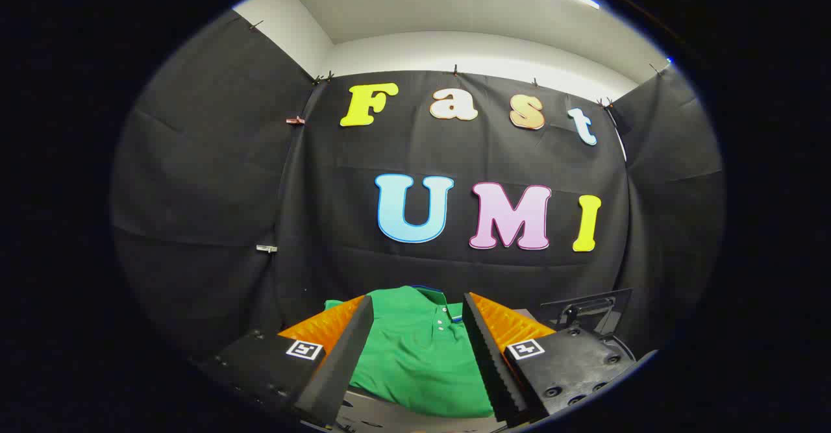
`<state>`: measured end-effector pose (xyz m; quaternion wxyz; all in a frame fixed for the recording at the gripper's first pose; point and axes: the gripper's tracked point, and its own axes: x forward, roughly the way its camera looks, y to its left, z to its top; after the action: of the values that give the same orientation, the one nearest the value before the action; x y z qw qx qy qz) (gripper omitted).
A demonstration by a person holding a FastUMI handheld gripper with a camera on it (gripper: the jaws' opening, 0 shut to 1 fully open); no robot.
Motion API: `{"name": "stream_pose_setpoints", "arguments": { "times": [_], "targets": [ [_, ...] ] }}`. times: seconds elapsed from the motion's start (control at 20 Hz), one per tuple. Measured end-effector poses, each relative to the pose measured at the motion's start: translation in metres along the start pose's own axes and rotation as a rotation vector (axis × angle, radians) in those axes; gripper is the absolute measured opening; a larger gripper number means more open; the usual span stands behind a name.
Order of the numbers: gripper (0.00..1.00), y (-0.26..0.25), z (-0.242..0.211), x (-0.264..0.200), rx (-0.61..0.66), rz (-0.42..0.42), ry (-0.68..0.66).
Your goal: Put the clothes into the washing machine and then close the washing machine lid.
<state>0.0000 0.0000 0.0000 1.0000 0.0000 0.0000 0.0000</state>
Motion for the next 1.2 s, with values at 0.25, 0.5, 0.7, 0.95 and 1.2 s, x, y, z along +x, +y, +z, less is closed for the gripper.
{"name": "stream_pose_setpoints", "arguments": {
  "times": [0.25, 0.5, 0.7, 0.95, 1.2],
  "targets": [
    [0.87, 0.0021, 0.0036, -0.0016, -0.005, 0.003, -0.012],
    [0.88, 0.002, 0.0088, -0.0036, -0.011, 0.008, -0.029],
    [0.88, 0.0017, 0.0092, -0.0033, -0.01, 0.009, -0.03],
    [0.88, 0.0015, 0.009, -0.005, -0.01, 0.01, -0.03],
    [0.88, -0.0011, 0.0059, -0.0045, -0.008, 0.012, -0.021]
  ]
}}
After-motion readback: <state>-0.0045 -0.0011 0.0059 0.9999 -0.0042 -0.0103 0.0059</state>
